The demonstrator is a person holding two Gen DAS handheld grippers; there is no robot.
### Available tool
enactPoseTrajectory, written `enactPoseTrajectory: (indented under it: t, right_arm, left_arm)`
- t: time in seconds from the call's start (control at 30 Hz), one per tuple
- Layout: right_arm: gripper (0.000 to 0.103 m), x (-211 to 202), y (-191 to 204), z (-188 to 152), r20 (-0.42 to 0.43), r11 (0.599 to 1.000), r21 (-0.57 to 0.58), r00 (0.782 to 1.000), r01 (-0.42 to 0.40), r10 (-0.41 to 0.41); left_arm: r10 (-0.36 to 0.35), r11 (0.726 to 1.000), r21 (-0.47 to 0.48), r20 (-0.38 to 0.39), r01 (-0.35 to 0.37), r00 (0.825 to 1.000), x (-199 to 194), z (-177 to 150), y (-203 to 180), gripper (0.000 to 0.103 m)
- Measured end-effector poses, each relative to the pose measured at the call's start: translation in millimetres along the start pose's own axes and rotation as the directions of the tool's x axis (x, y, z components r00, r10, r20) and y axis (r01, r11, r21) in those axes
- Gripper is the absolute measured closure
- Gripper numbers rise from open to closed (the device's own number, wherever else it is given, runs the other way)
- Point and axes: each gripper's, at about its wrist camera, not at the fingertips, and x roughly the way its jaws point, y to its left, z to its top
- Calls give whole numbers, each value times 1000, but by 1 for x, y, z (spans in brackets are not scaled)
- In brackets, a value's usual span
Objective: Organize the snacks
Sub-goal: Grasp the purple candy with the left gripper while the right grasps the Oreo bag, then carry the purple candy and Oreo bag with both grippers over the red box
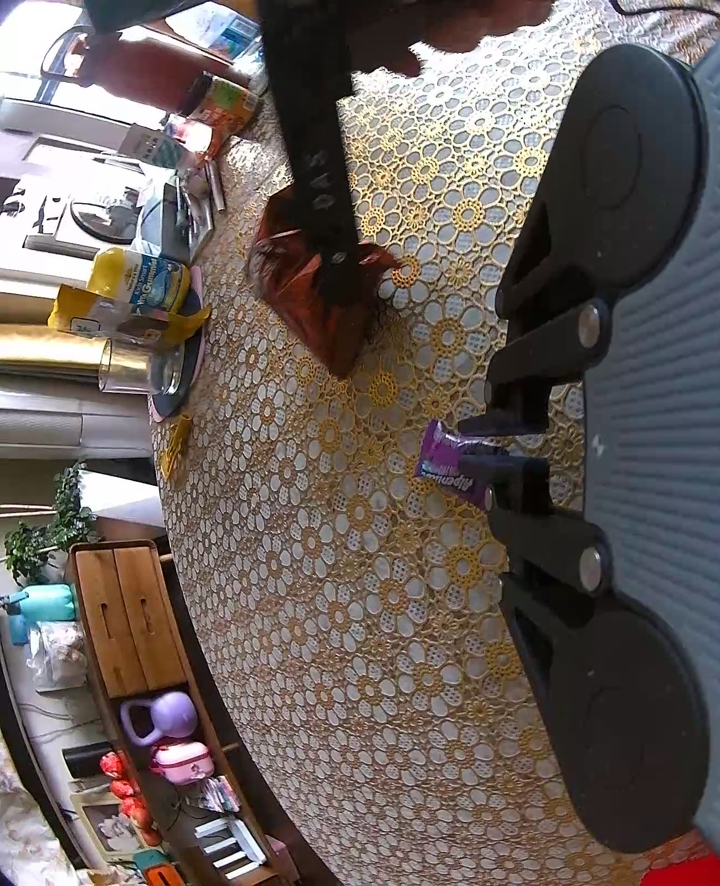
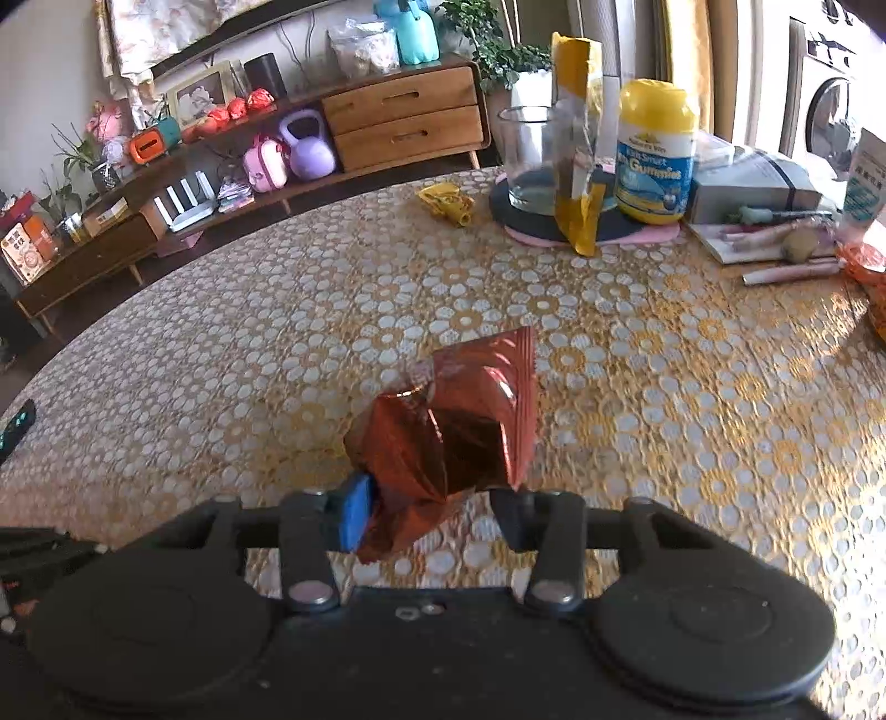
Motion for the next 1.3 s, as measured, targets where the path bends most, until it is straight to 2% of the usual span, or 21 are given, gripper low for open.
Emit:
enactPoseTrajectory:
  t: [0.17, 0.23, 0.33, 0.5, 0.53, 0.57, 0.6, 0.63, 0.67, 0.87, 0.9, 0.97, 1.1, 1.23, 1.3]
  right_arm:
    - [61, -22, -1, -19, -2, 999, -23, 1000, -23, 23]
    - [61, -33, -2, -27, 1, 999, -26, 999, -37, 37]
    - [61, -46, -3, -35, 10, 998, -35, 999, -52, 52]
    - [61, -61, -5, -50, 3, 996, -59, 997, -74, 74]
    - [61, -63, -7, -51, 1, 995, -57, 997, -80, 80]
    - [61, -64, -8, -53, -1, 995, -54, 996, -87, 87]
    - [61, -66, -9, -55, -2, 995, -51, 996, -91, 91]
    - [61, -67, -11, -57, -3, 994, -49, 996, -94, 94]
    - [61, -69, -12, -58, -4, 994, -47, 995, -96, 96]
    - [61, -76, -20, -64, 3, 994, -26, 995, -103, 103]
    - [61, -77, -20, -65, 2, 995, -22, 995, -101, 102]
    - [61, -78, -22, -66, 0, 994, -18, 995, -103, 103]
    - [61, -77, -25, -68, -4, 995, -11, 995, -104, 104]
    - [61, -77, -26, -71, -7, 995, -7, 995, -101, 101]
    - [61, -77, -26, -73, -11, 995, -3, 995, -101, 101]
  left_arm:
    - [4, 1000, -15, 0, -4, 1000, -10, -5, -2, 97]
    - [37, 999, -4, 1, -37, 999, -14, -5, -4, 97]
    - [24, 1000, -15, -3, -24, 1000, -17, -4, -2, 96]
    - [16, 1000, -14, -19, -16, 1000, -13, 0, -3, 85]
    - [11, 1000, -13, -23, -11, 1000, -12, 1, -3, 75]
    - [6, 1000, -13, -21, -7, 1000, -11, 1, -3, 57]
    - [10, 1000, -14, -13, -10, 1000, -10, 0, -3, 44]
    - [19, 1000, -14, 3, -19, 1000, -10, 0, -4, 22]
    - [27, 1000, -8, 31, -27, 999, -11, 0, -4, 19]
    - [37, 999, 38, 22, -37, 999, 9, 7, -6, 22]
    - [31, 999, 33, 18, -32, 999, 11, 7, -5, 26]
    - [16, 999, 30, 6, -16, 1000, 16, 8, -4, 44]
    - [23, 998, 54, 5, -24, 1000, 21, 6, -7, 48]
    - [15, 998, 58, 6, -16, 1000, 20, 8, -10, 78]
    - [30, 997, 72, 7, -30, 1000, 20, 9, -14, 79]
